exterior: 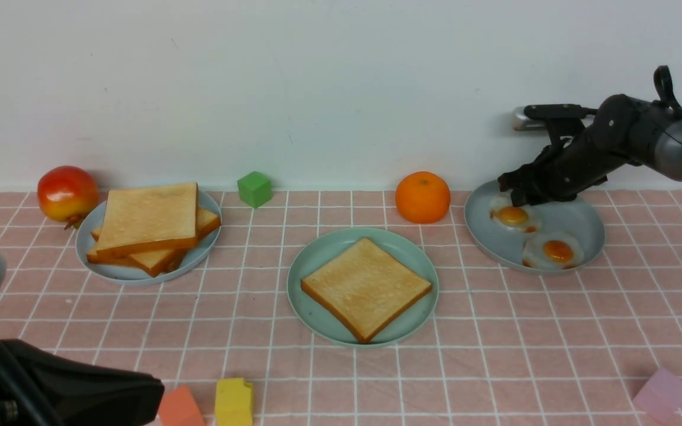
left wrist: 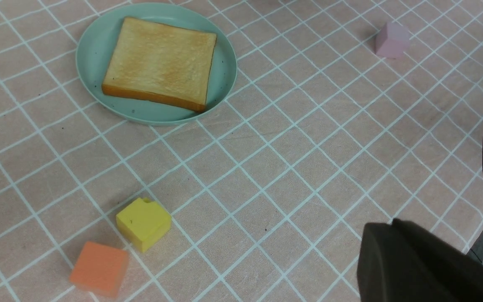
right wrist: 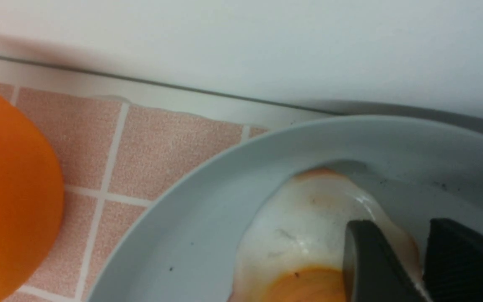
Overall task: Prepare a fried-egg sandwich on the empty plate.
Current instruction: Use the right arm to grab a fried egg, then use the right arm to place the fried egg on the slice of bread in the middle
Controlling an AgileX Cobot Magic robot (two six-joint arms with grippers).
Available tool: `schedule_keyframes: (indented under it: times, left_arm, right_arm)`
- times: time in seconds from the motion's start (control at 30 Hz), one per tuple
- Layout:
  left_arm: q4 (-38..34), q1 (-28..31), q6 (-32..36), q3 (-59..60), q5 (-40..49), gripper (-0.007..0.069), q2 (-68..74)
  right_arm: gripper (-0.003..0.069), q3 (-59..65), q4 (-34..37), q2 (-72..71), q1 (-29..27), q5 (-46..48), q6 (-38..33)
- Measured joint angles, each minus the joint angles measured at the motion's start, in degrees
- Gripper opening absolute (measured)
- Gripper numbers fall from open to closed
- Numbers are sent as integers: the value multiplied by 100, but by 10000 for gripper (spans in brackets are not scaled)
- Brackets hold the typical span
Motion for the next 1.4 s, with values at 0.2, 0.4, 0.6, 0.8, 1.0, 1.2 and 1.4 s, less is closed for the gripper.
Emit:
schedule_keyframes:
  times: [0.2, 0.4, 0.6, 0.8, 1.0, 1.2, 1.4]
  left_arm:
    - [0, 0, 0, 0, 0, 20, 0]
    - [0, 0, 0, 0, 0, 22, 0]
    - [0, 0, 0, 0, 0, 24, 0]
    - [0, 0, 0, 0, 0, 24, 0]
    - [11, 0, 0, 0, 0, 24, 0]
    - [135, 0, 0, -34, -88, 24, 0]
    - [536, 0, -187, -91, -409, 24, 0]
  right_arm:
    - [89, -6, -12, 0, -5, -49, 0]
    - [-1, -16, -12, 0, -5, -20, 0]
    - [-4, -23, -12, -122, -5, 243, 0]
    - [-6, -23, -233, -538, -5, 573, 0]
    - [-6, -23, -474, -945, -5, 1089, 7]
    - [0, 197, -381, -1608, 7, 1510, 7]
    - [0, 1973, 445, -2947, 467, 1128, -307]
